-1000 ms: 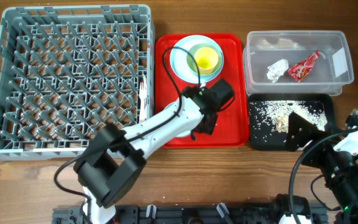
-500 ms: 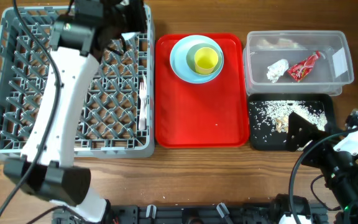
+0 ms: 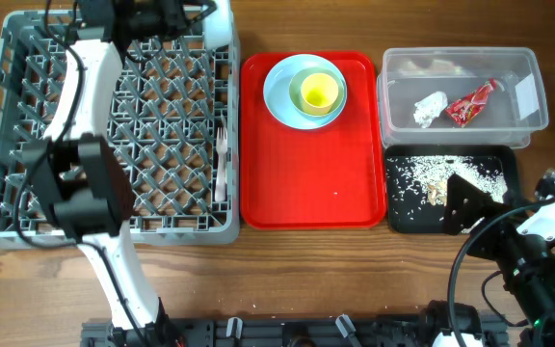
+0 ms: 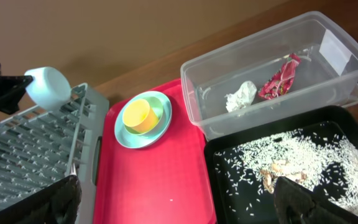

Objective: Sort waste into correct bins and load items into the dishwasher rack
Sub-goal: 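Carry the bowl left and place it upright in the dish rack, then move the left gripper back and grasp the yellow cup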

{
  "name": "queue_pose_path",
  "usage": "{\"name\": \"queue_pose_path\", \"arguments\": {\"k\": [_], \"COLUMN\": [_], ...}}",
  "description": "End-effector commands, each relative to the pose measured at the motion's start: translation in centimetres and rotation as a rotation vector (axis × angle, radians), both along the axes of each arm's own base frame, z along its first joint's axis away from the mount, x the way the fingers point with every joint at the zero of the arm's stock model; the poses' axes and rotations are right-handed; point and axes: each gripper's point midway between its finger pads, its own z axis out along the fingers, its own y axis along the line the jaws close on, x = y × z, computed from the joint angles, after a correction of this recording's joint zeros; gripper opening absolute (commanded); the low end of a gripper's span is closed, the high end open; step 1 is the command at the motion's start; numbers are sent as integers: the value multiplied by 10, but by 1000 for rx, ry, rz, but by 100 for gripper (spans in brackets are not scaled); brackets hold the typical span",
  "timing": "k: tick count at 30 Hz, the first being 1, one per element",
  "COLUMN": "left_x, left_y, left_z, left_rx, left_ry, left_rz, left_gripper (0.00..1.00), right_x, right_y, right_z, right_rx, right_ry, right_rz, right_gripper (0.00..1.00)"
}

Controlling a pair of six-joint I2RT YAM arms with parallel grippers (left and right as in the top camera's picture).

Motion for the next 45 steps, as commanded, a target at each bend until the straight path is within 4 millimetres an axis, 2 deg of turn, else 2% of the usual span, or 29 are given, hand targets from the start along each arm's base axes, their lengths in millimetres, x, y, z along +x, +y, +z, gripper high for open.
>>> {"name": "queue_pose_path", "arguments": {"k": [1, 3, 9, 13, 15, 19, 22, 23, 24, 26, 27, 28, 29, 32, 35, 37, 39, 41, 43, 45], "left_x": [-22, -18, -16, -9, -7, -1, 5, 7, 8, 9, 10, 10, 10, 10, 8, 4, -5, -23, -45, -66], "left_y": [-2, 8, 31, 35, 36, 42, 53, 60, 67, 79, 86, 91, 96, 109, 122, 129, 141, 167, 176, 159], "left_z": [-16, -29, -37, -44, -47, -70, -82, -83, -84, -85, -86, -86, -86, -87, -82, -69, -61, -50, -14, 28], "left_rx": [-233, -247, -256, -224, -211, -167, -132, -128, -126, -125, -126, -128, -129, -134, -120, -55, 91, 339, 552, 674], "left_ry": [197, 243, 303, 293, 291, 342, 375, 374, 374, 377, 377, 376, 377, 389, 403, 387, 403, 442, 385, 298], "left_rz": [-214, -194, -125, -80, -62, 20, 92, 111, 130, 156, 169, 179, 188, 213, 261, 314, 431, 640, 781, 852], "left_gripper": [4, 4, 4, 4, 8, 7, 9, 16, 32, 45, 59, 83, 100, 99, 100, 100, 100, 100, 100, 100], "right_x": [-1, -1, -1, -1, -1, -1, -1, -1, -1, -1, -1, -1, -1, -1, -1, -1, -1, -1, -1, -1], "right_y": [-3, -3, -3, -3, -3, -3, -3, -3, -3, -3, -3, -3, -3, -3, -3, -3, -3, -3, -3, -3], "right_z": [1, 1, 1, 1, 1, 1, 1, 1, 1, 1, 1, 1, 1, 1, 1, 1, 1, 1, 1, 1], "right_rx": [-16, -16, -16, -16, -16, -15, -16, -16, -16, -16, -16, -16, -16, -15, -15, -16, -16, -16, -16, -16], "right_ry": [-5, -5, -5, -5, -5, -5, -5, -5, -5, -5, -5, -5, -5, -5, -5, -5, -5, -5, -5, -5], "right_rz": [-10, -10, -10, -10, -10, -10, -10, -10, -10, -10, -10, -9, -10, -10, -10, -10, -10, -10, -10, -10], "right_gripper": [100, 100, 100, 100, 100, 100, 100, 100, 100, 100, 100, 100, 100, 100, 100, 100, 100, 100, 100, 100]}}
